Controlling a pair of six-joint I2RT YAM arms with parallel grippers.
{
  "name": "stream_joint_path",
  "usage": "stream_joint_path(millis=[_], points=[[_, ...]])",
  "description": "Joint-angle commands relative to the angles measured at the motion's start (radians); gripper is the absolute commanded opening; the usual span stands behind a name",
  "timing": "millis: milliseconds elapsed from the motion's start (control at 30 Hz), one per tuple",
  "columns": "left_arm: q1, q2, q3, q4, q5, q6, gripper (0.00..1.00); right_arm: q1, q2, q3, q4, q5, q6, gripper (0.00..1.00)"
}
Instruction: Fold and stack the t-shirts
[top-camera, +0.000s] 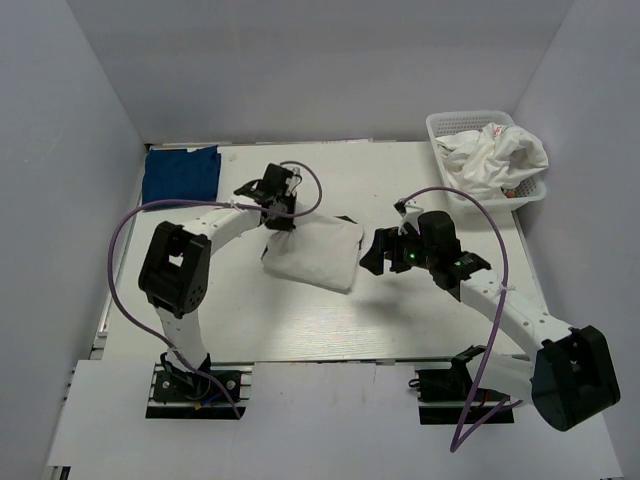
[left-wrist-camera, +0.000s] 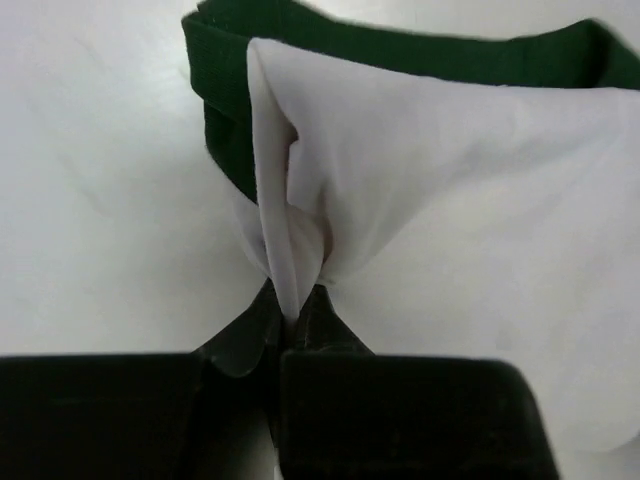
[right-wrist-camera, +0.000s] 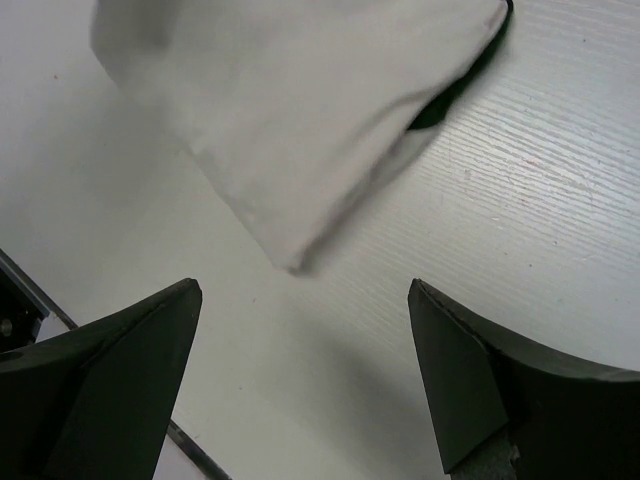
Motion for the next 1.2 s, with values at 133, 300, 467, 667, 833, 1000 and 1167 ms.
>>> stream_joint_path(millis=[133,300,467,667,833,1000,1167], points=[[0.022,-0.082,0.178,-0.080,-0.299,0.378,0.00,0.000,-0.012,-0.014,0.017,0.025,-0.025,0.90],[0.071,-0.132,0.126,0.053,-0.425,0.605,0.00,-0.003,-0.021,-0.019,0.019,0.043,-0.030,0.90],[0.154,-0.145,0.111,0.157,-0.461,0.754,0.00,-0.002,-0.018,-0.025,0.028,0.047,-0.030,0.90],[0.267,-0.082,0.288,0.142,-0.421,0.805,0.00,0.000,0.021,-0.022,0.042,0.034,-0.030,0.90],[0.338,0.018,0.410,0.165,-0.421,0.825,0.00,0.001,0.038,-0.020,0.048,0.051,-0.036,0.90],[0.406,0.116,0.534,0.175,-0.406,0.860,0.00,-0.005,0.045,-0.023,0.051,0.071,-0.036,0.90],[0.430,0.179,0.678,0.176,-0.381,0.871,0.00,0.000,0.069,-0.011,0.053,0.073,-0.037,0.90]])
